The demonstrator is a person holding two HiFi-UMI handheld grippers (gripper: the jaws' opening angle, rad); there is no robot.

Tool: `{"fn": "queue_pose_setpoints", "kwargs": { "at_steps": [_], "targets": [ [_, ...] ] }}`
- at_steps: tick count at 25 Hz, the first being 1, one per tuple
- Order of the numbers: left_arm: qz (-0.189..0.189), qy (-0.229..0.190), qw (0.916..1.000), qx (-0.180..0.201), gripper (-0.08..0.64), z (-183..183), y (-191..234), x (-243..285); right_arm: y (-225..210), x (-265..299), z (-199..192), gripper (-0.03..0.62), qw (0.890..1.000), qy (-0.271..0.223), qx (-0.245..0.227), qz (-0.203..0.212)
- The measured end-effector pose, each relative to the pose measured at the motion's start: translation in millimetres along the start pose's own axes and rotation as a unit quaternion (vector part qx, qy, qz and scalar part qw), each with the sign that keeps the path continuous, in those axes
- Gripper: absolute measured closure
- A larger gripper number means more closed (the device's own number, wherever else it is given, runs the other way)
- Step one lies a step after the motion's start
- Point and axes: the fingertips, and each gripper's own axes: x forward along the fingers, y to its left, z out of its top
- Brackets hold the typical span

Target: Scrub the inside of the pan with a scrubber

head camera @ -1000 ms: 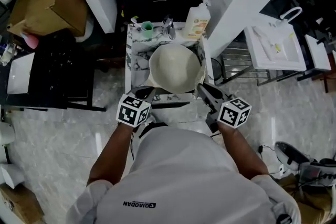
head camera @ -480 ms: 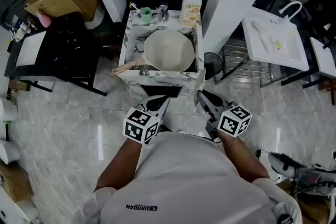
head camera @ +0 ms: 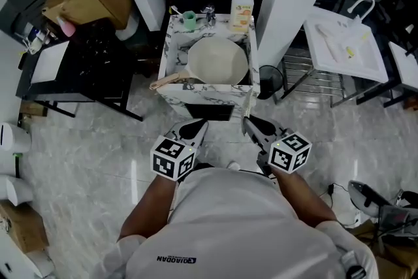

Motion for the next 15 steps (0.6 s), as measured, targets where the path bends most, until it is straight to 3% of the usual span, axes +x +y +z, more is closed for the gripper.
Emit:
{"fn": "queue_pose_setpoints", "kwargs": {
  "at_steps": [8, 15],
  "targets": [
    [-0.023, 0.015, 0.9992, 0.028, 0.545, -0.2, 17.2, -22.9, 31.7, 19.1, -5.1, 0.532, 1.0, -0.004, 0.009, -0.023],
    [-0.041, 0.006, 0.9987, 0.031, 0.545, 3.7, 26.9, -37.7, 44.4, 28.1, -11.2, 0.532, 0.999, -0.003, 0.017, -0.045]
  ]
}}
